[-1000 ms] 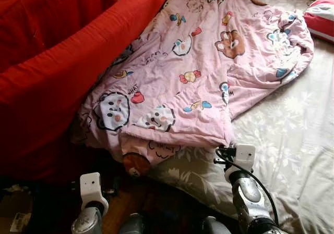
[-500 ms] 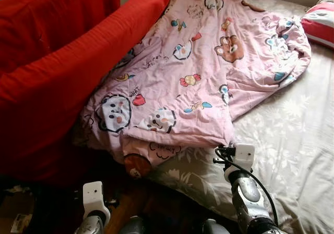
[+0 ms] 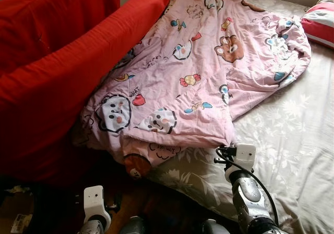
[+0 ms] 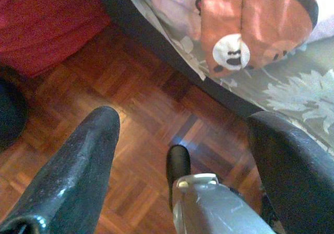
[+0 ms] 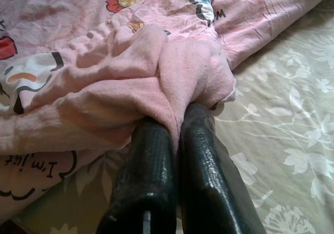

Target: Clean up the room

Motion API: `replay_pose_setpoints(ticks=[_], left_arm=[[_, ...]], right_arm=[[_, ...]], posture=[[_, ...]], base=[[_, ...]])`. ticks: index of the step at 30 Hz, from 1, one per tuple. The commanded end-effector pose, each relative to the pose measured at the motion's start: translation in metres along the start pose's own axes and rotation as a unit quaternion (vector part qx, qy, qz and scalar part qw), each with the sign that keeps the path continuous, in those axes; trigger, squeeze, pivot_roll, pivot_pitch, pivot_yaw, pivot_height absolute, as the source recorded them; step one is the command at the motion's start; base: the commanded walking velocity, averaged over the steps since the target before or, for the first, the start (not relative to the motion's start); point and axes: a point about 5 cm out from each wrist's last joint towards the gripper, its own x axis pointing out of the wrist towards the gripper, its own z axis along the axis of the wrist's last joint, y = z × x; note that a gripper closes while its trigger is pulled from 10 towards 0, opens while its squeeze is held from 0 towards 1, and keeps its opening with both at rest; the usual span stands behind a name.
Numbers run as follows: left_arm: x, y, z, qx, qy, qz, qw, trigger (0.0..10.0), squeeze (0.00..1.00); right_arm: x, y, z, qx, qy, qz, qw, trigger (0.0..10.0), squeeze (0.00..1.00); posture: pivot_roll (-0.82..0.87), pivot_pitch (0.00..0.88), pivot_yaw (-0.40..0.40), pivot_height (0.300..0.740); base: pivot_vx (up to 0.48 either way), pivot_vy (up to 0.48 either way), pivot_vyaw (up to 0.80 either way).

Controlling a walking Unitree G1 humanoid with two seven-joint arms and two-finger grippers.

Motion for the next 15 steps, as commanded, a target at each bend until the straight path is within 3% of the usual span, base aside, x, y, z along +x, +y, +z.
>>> replay_pose_setpoints(ticks=[1, 15], left_arm=[[-0.0055, 0.0058, -0.0125, 0.000, 0.027, 0.006, 1.000, 10.0, 0.00], [-0.0075, 0.0069, -0.0170, -0.001, 0.037, 0.004, 0.999, 10.0, 0.00]], right_arm=[[-0.0030, -0.0012, -0.0048, -0.002, 0.005, -0.004, 1.000, 10.0, 0.00], [-0.0027, -0.0003, -0.0040, -0.003, 0.003, -0.006, 1.000, 10.0, 0.00]], posture=[[0.03, 0.222, 0.016, 0.740], [0.03, 0.227, 0.016, 0.740]], base=[[0.000, 0.000, 0.00], [0.000, 0.000, 0.00]])
